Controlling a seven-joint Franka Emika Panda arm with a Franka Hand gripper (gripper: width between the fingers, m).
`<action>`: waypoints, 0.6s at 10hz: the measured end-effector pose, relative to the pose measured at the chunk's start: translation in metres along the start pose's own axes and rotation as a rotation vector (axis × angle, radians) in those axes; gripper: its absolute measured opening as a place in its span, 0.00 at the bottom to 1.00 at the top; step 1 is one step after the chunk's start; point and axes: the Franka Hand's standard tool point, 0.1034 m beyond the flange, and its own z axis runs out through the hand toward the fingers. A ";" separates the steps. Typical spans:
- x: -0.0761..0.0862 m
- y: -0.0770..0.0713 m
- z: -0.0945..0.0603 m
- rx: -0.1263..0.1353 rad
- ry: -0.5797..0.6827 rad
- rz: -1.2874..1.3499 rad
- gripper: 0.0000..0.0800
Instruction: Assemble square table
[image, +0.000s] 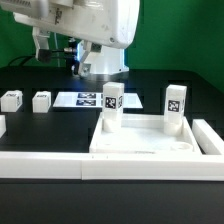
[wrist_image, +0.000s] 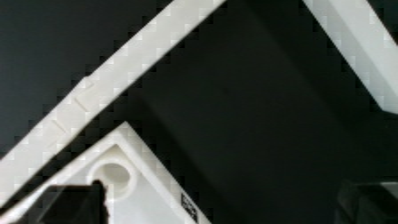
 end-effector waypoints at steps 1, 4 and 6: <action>0.000 0.000 0.000 -0.001 0.001 0.112 0.81; 0.029 -0.044 0.012 -0.022 0.013 0.465 0.81; 0.025 -0.075 0.014 0.006 0.019 0.701 0.81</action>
Offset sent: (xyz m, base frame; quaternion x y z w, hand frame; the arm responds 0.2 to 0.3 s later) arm -0.1000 -0.0245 -0.0240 -0.0043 0.0017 0.3396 0.9406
